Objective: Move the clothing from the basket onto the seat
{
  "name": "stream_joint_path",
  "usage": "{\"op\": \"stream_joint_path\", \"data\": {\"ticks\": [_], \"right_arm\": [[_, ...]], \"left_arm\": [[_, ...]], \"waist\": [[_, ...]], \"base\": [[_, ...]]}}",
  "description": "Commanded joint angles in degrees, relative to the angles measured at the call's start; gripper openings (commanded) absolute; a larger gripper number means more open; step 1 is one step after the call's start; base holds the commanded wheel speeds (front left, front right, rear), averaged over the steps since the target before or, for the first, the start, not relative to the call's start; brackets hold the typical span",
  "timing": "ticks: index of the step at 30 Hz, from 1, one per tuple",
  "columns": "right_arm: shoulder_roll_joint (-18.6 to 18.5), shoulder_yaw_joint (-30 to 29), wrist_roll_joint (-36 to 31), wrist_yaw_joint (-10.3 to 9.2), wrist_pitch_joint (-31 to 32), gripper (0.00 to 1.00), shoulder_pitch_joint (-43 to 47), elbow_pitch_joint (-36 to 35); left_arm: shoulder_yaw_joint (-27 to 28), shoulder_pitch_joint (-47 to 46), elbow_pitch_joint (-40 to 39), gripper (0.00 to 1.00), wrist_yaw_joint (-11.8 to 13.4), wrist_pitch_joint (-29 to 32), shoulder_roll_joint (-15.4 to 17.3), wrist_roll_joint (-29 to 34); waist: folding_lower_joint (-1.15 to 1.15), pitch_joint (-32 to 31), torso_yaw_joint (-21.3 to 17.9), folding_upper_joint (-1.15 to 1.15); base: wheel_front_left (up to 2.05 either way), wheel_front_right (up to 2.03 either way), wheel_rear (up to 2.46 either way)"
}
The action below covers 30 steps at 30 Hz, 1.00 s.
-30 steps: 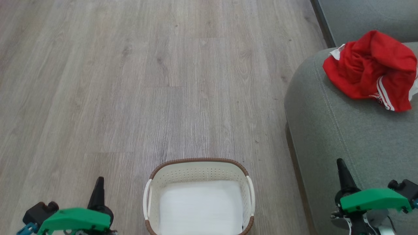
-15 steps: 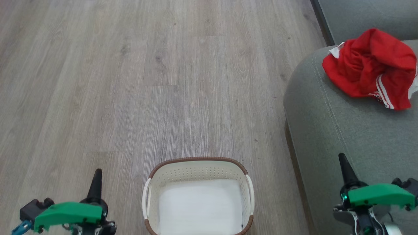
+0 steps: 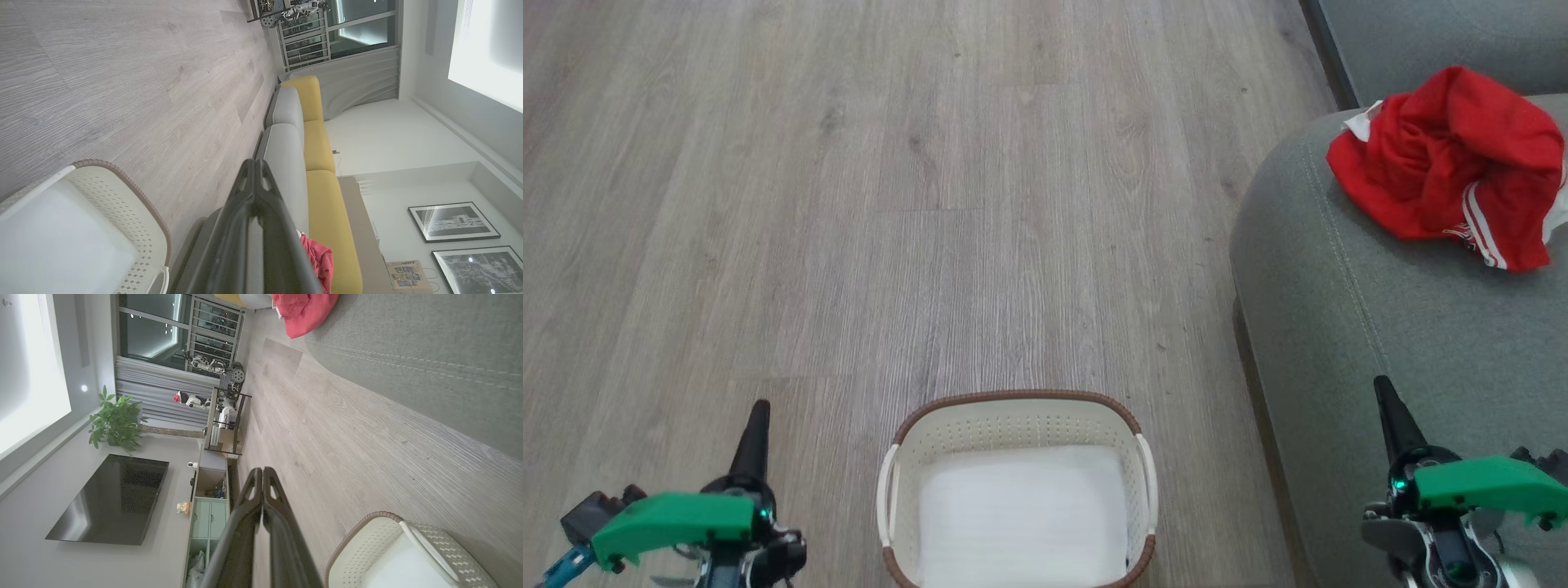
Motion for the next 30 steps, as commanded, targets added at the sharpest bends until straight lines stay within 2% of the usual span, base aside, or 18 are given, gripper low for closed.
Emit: {"op": "stream_joint_path", "data": {"ticks": [1, 22, 30], "right_arm": [[-0.2, 0.6, 1.9, -0.01, 0.5, 0.00, -3.4, -2.4], [-0.2, -0.5, 14.5, -0.01, 3.8, 0.00, -4.3, -3.7], [-0.2, -0.5, 14.7, -0.01, 3.8, 0.00, -4.3, -3.8]], "left_arm": [[2.4, -3.5, -1.6, 0.00, -0.7, 0.6, 0.2, -1.6], [5.3, -6.2, -1.5, 0.00, -3.2, 3.9, -0.5, -13.6], [5.3, -6.2, -1.5, 0.00, -3.3, 4.0, -0.5, -13.7]], "waist": [[0.00, 0.0, 0.0, 0.00], [0.00, 0.6, -0.4, 0.00], [0.00, 0.6, -0.4, 0.00]], "base": [[0.00, 0.00, 0.00], [0.00, 0.00, 0.00], [0.00, 0.00, 0.00]]}}
